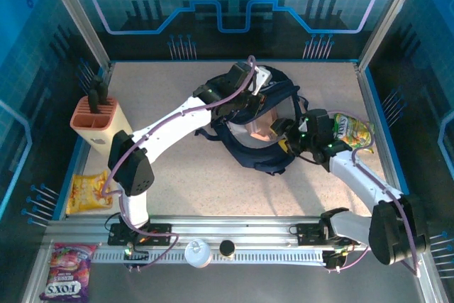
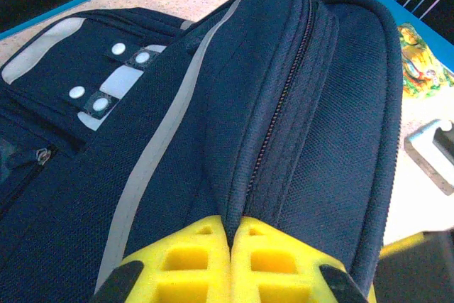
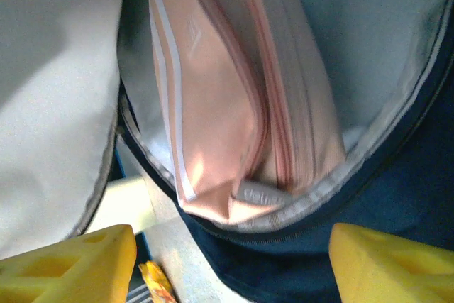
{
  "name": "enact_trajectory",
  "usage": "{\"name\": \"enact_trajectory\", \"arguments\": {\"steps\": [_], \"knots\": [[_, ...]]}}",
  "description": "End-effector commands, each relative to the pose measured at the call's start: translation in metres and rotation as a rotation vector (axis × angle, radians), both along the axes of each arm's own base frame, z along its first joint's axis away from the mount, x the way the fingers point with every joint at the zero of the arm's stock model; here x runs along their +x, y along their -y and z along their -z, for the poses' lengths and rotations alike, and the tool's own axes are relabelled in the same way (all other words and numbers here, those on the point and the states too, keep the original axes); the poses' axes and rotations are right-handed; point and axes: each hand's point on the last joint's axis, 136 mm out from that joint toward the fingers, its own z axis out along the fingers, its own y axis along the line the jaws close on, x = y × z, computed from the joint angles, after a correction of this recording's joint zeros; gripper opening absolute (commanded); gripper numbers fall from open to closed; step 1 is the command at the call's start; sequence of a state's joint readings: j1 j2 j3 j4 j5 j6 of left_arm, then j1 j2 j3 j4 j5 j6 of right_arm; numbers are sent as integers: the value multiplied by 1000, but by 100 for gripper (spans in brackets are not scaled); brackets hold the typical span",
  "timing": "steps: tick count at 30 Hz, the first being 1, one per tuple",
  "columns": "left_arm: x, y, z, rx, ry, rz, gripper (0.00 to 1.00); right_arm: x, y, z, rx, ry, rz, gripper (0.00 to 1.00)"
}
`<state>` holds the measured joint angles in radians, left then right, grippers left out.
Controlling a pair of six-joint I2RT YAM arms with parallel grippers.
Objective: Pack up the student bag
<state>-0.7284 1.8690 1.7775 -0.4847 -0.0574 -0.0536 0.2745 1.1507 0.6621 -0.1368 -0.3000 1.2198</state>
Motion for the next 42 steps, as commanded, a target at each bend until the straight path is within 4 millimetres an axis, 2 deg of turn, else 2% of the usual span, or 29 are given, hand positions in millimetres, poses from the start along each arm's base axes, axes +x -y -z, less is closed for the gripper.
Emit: {"name": "enact_trajectory", "arguments": {"steps": [1,7,13,16,23,27,29,31,34,35,39,42], "knots": [[-4,8,-58,-139,106,22,0,-14,2,18,-59,-56,30,69],[-5,8,-57,-141,101,24,0,-5,-20,21,-19,-46,-4,55],[-6,8,-55,-140,97,27,0,20,-30,19,-29,-4,-17,40],[-6,7,-55,-138,96,25,0,35,-26,21,-78,20,8,35],[-7,5,-54,-131,94,21,0,89,-15,24,-162,125,69,29],[-7,2,-55,-131,93,15,0,112,-19,33,-165,143,66,22],[-7,2,-54,-132,90,11,0,125,-21,27,-154,173,69,18],[-7,2,-53,-134,86,10,0,131,-22,31,-151,184,67,16],[-5,3,-50,-135,76,6,0,131,-19,34,-117,170,51,15],[-4,3,-49,-137,71,2,0,131,-20,25,-90,202,49,17],[-1,4,-44,-139,57,-3,0,100,-3,16,-41,187,55,26],[1,5,-38,-137,46,2,0,63,19,10,-60,142,91,34]]}}
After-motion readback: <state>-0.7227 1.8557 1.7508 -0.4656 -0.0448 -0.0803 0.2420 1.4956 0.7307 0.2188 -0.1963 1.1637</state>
